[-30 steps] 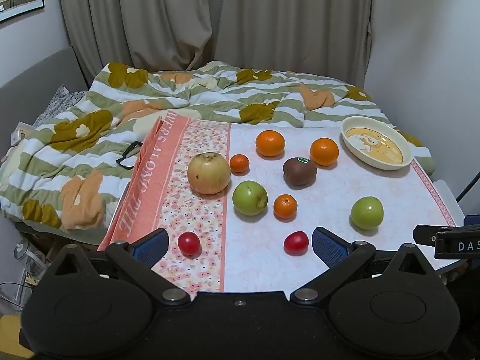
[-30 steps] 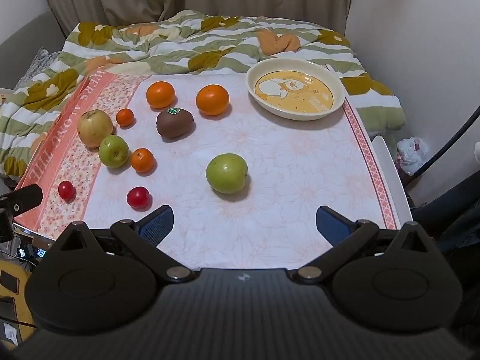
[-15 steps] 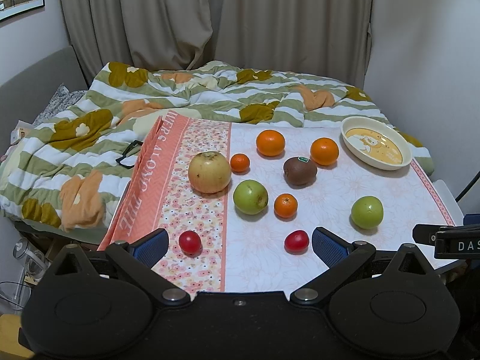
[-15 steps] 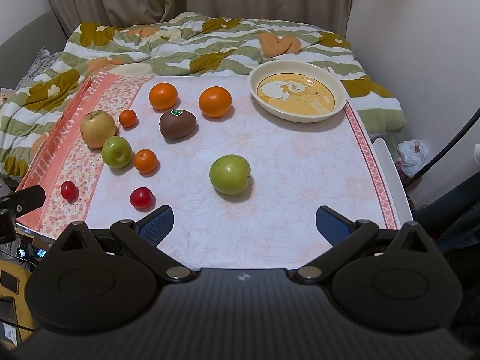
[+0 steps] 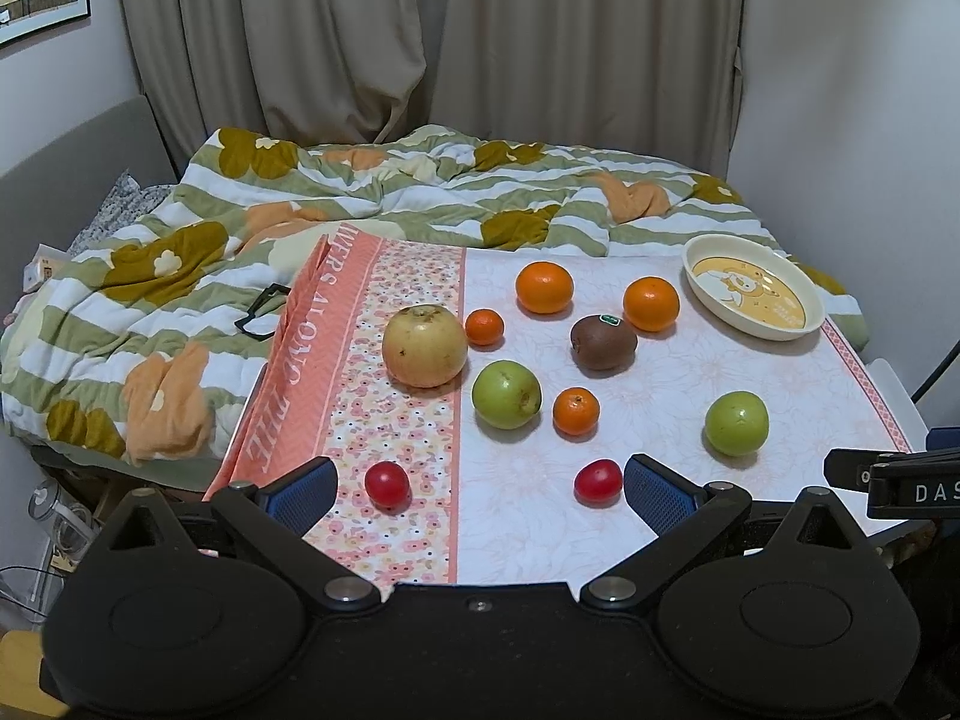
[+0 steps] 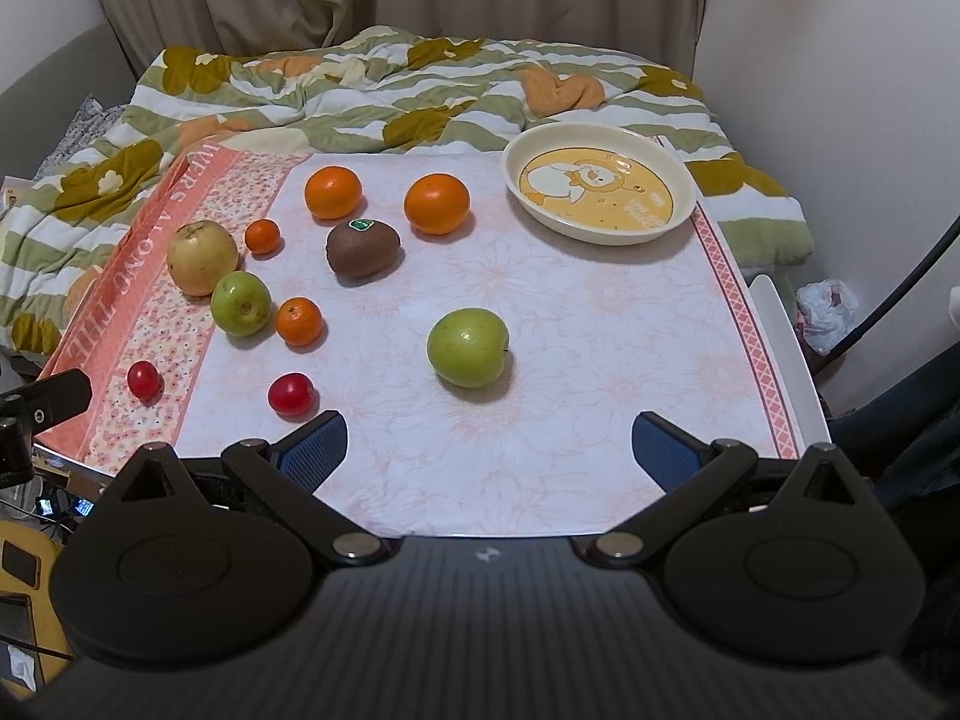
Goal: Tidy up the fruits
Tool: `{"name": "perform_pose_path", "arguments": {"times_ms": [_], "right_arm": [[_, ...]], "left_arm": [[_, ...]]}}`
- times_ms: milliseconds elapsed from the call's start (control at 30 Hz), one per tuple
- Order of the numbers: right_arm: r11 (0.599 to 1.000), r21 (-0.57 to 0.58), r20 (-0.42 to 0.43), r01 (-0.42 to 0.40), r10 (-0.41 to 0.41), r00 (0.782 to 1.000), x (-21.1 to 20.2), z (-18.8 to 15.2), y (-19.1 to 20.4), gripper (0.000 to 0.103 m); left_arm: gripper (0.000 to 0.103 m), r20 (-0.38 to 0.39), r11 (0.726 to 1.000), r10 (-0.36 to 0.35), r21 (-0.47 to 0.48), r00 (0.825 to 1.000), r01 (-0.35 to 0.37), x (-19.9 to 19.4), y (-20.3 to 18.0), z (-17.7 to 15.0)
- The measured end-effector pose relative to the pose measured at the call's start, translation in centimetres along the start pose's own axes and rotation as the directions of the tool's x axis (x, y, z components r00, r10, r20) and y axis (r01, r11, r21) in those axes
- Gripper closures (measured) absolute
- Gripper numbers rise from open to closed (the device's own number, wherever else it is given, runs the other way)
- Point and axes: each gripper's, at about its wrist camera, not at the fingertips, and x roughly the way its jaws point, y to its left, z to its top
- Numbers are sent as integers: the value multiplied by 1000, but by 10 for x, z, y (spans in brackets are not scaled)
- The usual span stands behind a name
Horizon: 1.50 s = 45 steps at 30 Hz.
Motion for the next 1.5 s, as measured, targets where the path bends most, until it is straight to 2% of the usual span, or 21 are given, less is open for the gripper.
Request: {"name": "perform_pose_path", "arguments": {"times_ms": [1500], "right_arm": [[1000,-2,12,-11,11,1000,-9,0,2,0]], "left_arm": [[0,8,1000,1,0,1000,-1,-7,9,4]]}}
